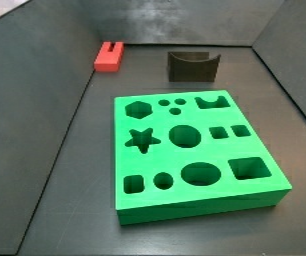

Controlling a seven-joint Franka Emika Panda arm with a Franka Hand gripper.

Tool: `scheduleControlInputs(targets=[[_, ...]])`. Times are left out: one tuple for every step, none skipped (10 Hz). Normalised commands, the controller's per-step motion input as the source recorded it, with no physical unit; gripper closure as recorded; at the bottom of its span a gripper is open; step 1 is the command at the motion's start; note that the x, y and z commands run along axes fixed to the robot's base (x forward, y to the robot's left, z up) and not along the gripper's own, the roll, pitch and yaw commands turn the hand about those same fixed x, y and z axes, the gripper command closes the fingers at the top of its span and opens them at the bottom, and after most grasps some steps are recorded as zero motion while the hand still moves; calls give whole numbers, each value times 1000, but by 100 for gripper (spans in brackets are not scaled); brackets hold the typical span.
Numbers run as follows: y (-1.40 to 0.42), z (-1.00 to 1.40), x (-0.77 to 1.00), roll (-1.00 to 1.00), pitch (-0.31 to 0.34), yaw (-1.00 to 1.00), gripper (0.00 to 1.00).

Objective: Pick up the double-square object. Move up. Place the double-square object on the fixture. Regrasp the double-square object. Move to above the board. Insert the double-square object.
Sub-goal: Pick up the double-square object.

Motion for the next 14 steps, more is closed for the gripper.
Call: scheduleControlInputs(targets=[[120, -97, -383, 0, -11, 0, 0], [266, -160, -577, 0, -17, 0, 0], [380, -269, -631, 0, -64, 37, 0], [423, -369, -603, 0, -79, 51, 0], [409, -460, -589, 0, -96, 0, 0], [323, -597, -514, 9, -96, 0, 0], [260, -723, -557, 17, -137, 0, 0], [171, -874, -494, 24, -150, 0, 0], [103, -954, -243, 27, -161, 0, 0], [60, -920, -3, 20, -153, -43, 0], [0, -989, 0, 47, -123, -40, 0], [0, -1000, 0, 64, -111, -17, 0], [0, -1000, -80, 94, -89, 0, 0], [0, -1000, -151, 93, -86, 0, 0]])
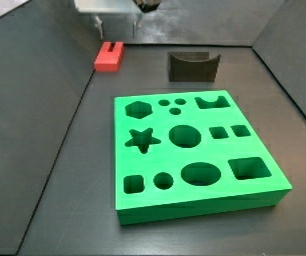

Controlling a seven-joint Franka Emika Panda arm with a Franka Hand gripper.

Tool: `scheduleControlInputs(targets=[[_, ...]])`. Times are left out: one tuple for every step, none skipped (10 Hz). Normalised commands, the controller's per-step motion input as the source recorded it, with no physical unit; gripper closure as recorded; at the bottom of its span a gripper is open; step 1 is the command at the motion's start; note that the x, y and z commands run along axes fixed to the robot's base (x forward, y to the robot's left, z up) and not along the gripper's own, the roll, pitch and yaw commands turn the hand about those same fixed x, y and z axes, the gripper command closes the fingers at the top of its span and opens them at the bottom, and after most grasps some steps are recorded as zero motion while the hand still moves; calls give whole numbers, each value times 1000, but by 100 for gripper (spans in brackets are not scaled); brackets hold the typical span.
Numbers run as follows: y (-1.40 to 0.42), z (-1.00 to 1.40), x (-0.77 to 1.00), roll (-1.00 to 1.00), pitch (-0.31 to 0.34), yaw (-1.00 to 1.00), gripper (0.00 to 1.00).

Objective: Pick up the double-square object. Move up. Place the double-square object on the fixture. Regrasp the double-square object. Move to above the board. Insert the double-square object.
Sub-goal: Pick up the double-square object.

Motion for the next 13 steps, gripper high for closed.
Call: scheduleControlInputs(targets=[[0, -1000, -226, 86, -84, 0, 0], [-3, -1000, -254, 73, -86, 0, 0], [0, -1000, -309, 66, -77, 0, 0], [-23, -1000, -380, 129, -44, 31, 0], [-60, -1000, -306, 123, -36, 57, 0], [-23, -1000, 0, 23, -50, 46, 0], [0, -1000, 580, -39, -46, 0, 0], [6, -1000, 734, -37, -20, 0, 0], [66, -1000, 763, -24, 0, 0, 0], [151, -994, 771, -66, -11, 0, 0], [263, -971, 623, -90, 0, 6, 0], [174, -743, 163, -36, -23, 57, 0], [-83, 0, 100, 73, 89, 0, 0]])
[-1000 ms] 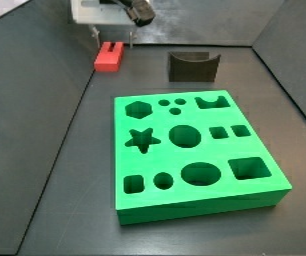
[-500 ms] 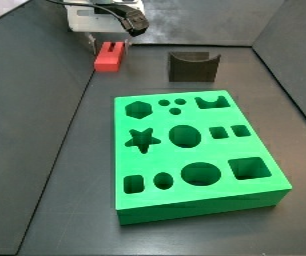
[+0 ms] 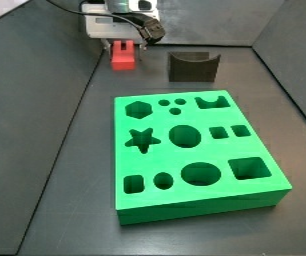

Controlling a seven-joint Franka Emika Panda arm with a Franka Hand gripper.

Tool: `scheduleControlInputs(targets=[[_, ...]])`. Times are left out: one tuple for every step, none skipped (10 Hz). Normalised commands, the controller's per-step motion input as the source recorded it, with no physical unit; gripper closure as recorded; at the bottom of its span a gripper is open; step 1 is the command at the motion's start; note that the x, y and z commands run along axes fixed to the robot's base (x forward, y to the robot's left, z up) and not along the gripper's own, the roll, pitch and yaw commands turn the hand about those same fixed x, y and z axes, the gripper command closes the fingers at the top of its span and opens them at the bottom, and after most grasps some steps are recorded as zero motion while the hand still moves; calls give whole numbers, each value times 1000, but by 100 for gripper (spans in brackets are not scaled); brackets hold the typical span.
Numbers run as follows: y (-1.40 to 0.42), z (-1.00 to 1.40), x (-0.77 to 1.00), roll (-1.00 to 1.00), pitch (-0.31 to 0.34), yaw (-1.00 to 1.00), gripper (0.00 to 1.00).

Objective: Pick up the double-square object. Move up. Place the double-square object on the fixture. Regrasp the double-square object. Move to above the board. Insert the double-square object.
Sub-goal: Pick up the double-square object.

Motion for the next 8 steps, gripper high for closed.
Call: scheduleControlInputs(targets=[[-46, 0, 0, 36, 1, 0, 0], [0, 0, 0, -6, 0, 0, 0], [0, 0, 0, 0, 0, 0, 0], [0, 0, 0, 0, 0, 0, 100], [0, 0, 0, 0, 0, 0, 100], [0, 0, 0, 0, 0, 0, 100], [0, 0, 0, 0, 0, 0, 100], [0, 0, 0, 0, 0, 0, 100]])
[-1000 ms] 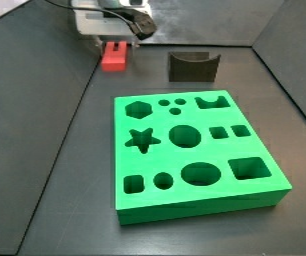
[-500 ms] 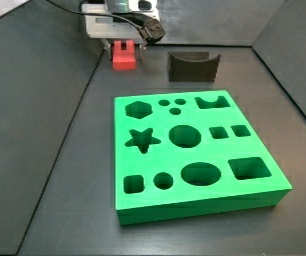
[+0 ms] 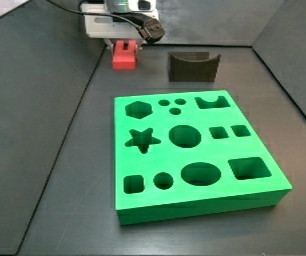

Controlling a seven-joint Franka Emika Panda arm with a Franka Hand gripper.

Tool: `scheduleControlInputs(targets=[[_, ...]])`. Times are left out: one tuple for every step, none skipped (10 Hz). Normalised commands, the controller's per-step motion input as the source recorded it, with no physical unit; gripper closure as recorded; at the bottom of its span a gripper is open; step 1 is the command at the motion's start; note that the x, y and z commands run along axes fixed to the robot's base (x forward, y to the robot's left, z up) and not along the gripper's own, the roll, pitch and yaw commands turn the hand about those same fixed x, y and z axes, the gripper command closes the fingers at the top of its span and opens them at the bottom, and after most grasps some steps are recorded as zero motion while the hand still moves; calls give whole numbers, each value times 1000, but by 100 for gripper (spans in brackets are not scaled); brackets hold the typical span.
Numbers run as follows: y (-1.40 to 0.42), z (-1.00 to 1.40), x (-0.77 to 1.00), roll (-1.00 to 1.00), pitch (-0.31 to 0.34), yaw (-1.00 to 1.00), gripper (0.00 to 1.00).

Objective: Pick up the double-square object. Move up. Place the double-square object on the fixture. Regrasp the double-square object. Move to above the board. Insert the double-square object.
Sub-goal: Pick up the double-square object.

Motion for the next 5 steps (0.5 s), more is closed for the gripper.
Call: scheduleControlInputs(targets=[[0, 0, 0, 0, 0, 0, 100], [0, 0, 0, 0, 0, 0, 100], [0, 0, 0, 0, 0, 0, 100], [0, 0, 0, 0, 0, 0, 100], [0, 0, 0, 0, 0, 0, 100]])
